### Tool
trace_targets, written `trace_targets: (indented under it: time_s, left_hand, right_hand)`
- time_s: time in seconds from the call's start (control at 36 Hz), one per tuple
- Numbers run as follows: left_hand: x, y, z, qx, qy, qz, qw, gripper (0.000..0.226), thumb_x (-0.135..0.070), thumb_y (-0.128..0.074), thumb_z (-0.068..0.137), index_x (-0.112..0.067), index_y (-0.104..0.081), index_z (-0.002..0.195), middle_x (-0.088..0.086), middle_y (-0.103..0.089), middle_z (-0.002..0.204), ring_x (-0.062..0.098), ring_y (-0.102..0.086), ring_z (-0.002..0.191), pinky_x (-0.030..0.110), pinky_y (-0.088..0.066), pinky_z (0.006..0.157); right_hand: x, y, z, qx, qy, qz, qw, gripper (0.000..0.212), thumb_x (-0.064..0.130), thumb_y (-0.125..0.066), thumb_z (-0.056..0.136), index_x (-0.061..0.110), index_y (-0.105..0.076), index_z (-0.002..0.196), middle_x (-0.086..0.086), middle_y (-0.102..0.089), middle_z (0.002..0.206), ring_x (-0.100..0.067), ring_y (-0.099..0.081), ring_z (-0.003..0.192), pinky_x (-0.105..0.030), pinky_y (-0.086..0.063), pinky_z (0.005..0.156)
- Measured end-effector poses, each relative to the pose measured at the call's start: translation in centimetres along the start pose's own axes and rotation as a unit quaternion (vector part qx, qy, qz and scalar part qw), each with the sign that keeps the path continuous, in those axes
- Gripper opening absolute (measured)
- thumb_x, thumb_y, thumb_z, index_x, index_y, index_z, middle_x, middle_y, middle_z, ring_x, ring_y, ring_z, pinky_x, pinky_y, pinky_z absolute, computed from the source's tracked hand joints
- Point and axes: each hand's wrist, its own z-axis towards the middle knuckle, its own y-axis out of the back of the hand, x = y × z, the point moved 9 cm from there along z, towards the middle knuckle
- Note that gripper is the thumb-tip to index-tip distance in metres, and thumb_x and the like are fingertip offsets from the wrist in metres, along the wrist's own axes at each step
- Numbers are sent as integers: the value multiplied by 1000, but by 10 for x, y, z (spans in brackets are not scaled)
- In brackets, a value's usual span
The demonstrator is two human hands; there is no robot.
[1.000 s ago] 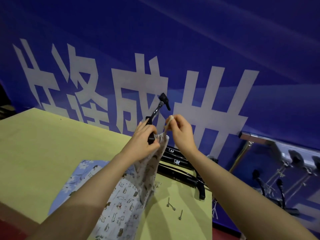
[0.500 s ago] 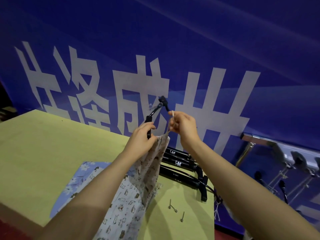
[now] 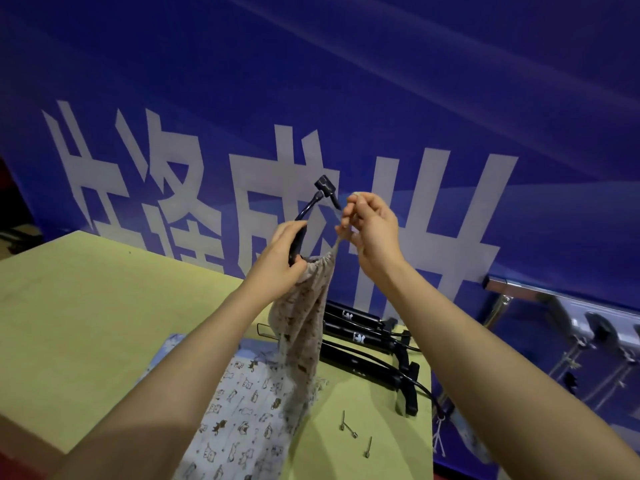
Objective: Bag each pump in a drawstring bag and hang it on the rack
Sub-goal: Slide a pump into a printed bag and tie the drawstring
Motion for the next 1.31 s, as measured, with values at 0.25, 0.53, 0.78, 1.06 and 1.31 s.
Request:
trace_targets:
  time_s: [0.25, 0.53, 0.78, 1.06, 1.31]
  left_hand:
    - [13, -25, -18, 43, 18, 26, 999, 60, -7, -45, 94, -21, -24, 148, -7, -28, 150, 12, -33, 136, 30, -36, 107]
    - [10, -30, -24, 58, 2, 24, 998, 61, -9, -48, 91, -24, -24, 146, -9, -31, 143, 9, -46, 118, 26, -46, 91]
    - [5, -39, -11, 107, 30, 315, 943, 50, -55, -32, 92, -39, -36, 140, -6, -48, 125, 34, -36, 120, 43, -17, 106]
    - [2, -33, -8, 87, 38, 354, 931, 57, -57, -26, 93, -23, -71, 84, 0, -52, 104, 41, -24, 131, 54, -2, 114]
    - [-1, -28, -21, 35, -25, 311, 950, 43, -51, -38, 92, -16, -61, 88, 7, -65, 115, 19, -11, 147, 40, 22, 112]
  right_hand:
    - [-17, -2, -2, 2, -41, -188, 981, 27, 14, -56, 94, 12, -54, 67, 4, -37, 48, -7, -32, 40, -18, -30, 40]
    - [-29, 9, -8, 22, -63, -129, 989, 26, 9, -41, 99, 9, -67, 94, 8, -47, 47, -4, -38, 42, -20, -31, 47]
    - [-17, -5, -12, 75, 21, -172, 982, 24, 17, -48, 99, 13, -69, 88, 3, -48, 57, -5, -42, 52, -14, -39, 53]
    - [2, -19, -12, 67, 123, -339, 931, 24, 20, -44, 100, 10, -64, 91, -20, -65, 80, -3, -45, 42, -15, -39, 45]
    - [9, -19, -4, 70, 116, -363, 922, 12, 4, -51, 90, 6, -62, 86, -7, -60, 76, -13, -51, 66, -22, -45, 62]
